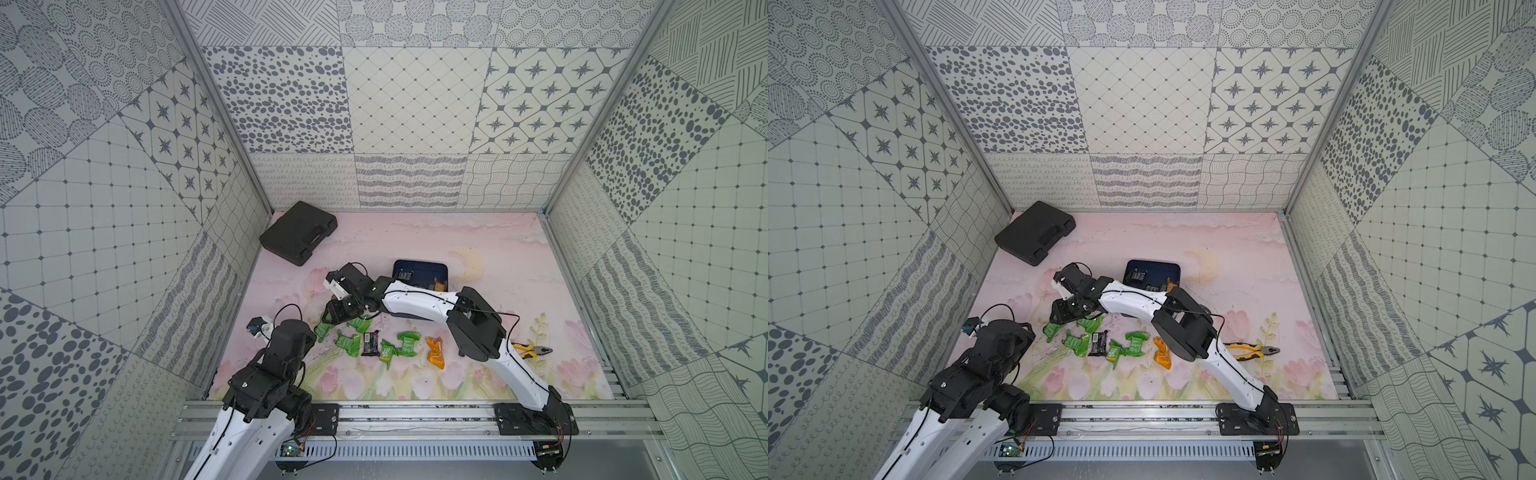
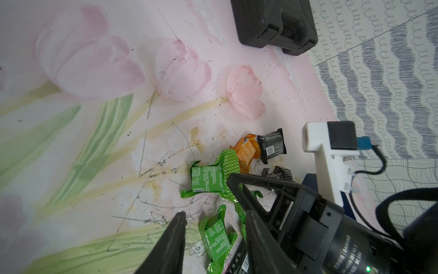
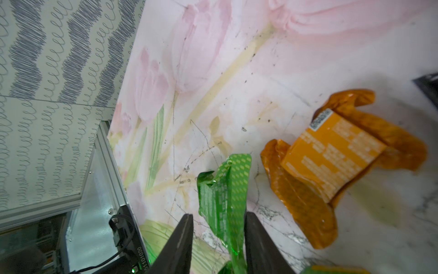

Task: Take the cookies out of the storage box
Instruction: Place the cookie at the center of the board, then pick up the cookie from the storage box.

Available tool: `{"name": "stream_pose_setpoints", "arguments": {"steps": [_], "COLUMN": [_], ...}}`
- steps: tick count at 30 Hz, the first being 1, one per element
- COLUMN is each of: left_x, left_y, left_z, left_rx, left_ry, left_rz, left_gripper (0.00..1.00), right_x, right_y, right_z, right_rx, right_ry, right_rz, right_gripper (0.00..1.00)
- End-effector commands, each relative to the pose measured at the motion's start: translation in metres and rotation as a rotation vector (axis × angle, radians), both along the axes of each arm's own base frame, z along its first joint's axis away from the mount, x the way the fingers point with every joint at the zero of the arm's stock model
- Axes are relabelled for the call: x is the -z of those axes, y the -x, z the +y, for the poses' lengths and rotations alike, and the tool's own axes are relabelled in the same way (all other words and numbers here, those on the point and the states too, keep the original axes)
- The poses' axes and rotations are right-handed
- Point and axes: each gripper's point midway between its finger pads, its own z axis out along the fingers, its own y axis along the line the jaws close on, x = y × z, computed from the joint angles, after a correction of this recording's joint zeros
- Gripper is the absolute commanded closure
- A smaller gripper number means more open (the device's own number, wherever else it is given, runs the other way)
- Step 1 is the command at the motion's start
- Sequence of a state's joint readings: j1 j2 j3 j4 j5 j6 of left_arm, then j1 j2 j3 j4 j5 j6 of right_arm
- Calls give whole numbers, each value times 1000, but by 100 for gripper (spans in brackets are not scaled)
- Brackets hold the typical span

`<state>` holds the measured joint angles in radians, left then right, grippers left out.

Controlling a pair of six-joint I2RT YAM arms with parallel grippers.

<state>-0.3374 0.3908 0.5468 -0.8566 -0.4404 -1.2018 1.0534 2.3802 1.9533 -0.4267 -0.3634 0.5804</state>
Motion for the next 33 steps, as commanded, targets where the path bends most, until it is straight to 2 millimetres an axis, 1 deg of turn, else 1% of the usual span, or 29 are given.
{"name": "stream_pose_setpoints", "arguments": {"steps": [1, 5, 7, 10, 13, 16, 20, 23, 25, 27, 30, 33], "left_x": [-5, -12, -14, -21, -30, -36, -34, -28, -23, -16, -2, 9], "left_y": [-17, -34, -42, -58, -76, -91, -106, -112, -115, -118, -124, -129], "left_z": [-13, -27, -35, -51, -72, -96, -128, -153, -168, -182, -193, -201], "left_rx": [63, 151, 201, 295, 426, 553, 681, 760, 805, 835, 853, 864], "left_ry": [3, -19, -29, -44, -72, -76, -57, -61, -59, -50, -40, -29], "left_rz": [-28, -45, -56, -78, -93, -96, -97, -92, -85, -69, -36, -14], "left_gripper": [54, 53, 54, 54, 53, 52, 50, 47, 45, 45, 44, 44], "right_x": [-55, -94, -106, -119, -123, -117, -94, -76, -67, -58, -45, -36], "right_y": [-13, -20, -23, -32, -44, -58, -82, -99, -109, -120, -135, -150], "right_z": [-11, -39, -55, -86, -122, -161, -211, -238, -247, -249, -250, -246], "right_rx": [22, 71, 97, 159, 238, 322, 451, 562, 613, 654, 711, 737], "right_ry": [-35, -58, -51, -29, 9, 62, 119, 136, 150, 150, 132, 102], "right_rz": [-131, -179, -215, -257, -297, -312, -249, -165, -139, -117, -83, -64], "right_gripper": [57, 56, 56, 56, 56, 54, 53, 52, 52, 51, 51, 52]}}
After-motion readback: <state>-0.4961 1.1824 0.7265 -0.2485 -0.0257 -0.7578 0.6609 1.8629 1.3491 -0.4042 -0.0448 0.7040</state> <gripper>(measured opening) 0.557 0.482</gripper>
